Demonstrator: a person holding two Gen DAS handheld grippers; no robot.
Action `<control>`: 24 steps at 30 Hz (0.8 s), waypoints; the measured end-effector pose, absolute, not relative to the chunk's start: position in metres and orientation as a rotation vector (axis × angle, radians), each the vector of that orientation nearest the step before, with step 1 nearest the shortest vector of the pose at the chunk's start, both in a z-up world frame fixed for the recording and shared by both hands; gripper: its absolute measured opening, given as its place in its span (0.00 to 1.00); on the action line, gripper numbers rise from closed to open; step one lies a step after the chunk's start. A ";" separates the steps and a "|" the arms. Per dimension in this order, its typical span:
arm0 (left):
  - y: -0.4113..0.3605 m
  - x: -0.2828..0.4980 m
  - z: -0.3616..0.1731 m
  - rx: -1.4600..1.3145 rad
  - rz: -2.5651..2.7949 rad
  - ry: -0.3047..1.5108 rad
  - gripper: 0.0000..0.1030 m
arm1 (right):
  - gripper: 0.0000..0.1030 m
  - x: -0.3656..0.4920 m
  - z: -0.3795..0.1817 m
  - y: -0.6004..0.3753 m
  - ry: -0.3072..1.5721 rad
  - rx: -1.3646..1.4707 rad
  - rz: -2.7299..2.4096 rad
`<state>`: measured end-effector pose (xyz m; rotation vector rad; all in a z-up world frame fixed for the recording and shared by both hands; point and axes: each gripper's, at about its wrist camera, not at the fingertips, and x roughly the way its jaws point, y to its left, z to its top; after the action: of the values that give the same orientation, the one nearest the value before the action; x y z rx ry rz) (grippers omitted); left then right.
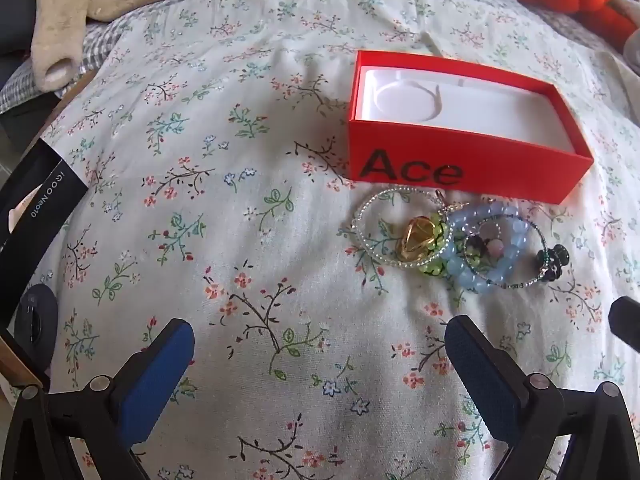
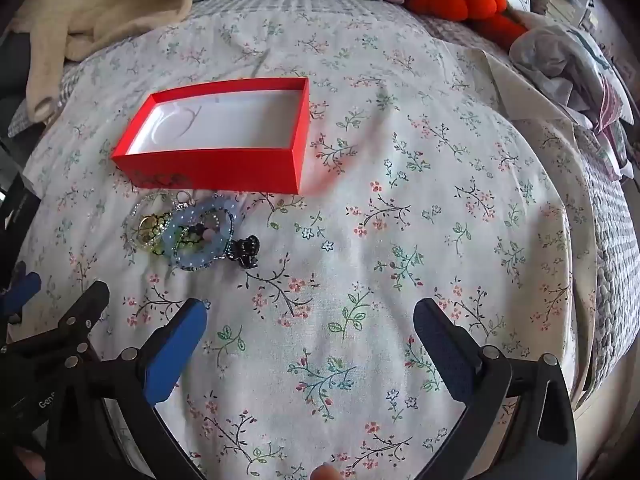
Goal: Organize jewelry
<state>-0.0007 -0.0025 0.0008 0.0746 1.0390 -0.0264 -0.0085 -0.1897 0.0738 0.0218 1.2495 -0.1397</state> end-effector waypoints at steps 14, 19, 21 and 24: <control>0.003 0.000 -0.002 0.038 -0.037 1.063 1.00 | 1.00 -0.011 0.064 -0.182 1.262 0.015 -0.131; 0.004 0.001 -0.003 0.041 -0.042 1.067 1.00 | 1.00 -0.012 0.064 -0.181 1.266 0.011 -0.128; 0.004 0.001 -0.003 0.042 -0.044 1.068 1.00 | 1.00 -0.012 0.062 -0.181 1.267 0.010 -0.128; 0.004 0.001 -0.003 0.045 -0.049 1.070 1.00 | 1.00 -0.012 0.063 -0.181 1.268 0.010 -0.127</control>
<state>0.0006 0.0037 -0.0033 0.0453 1.0703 -0.0493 -0.0118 -0.1808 0.0632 0.0098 1.2683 -0.1270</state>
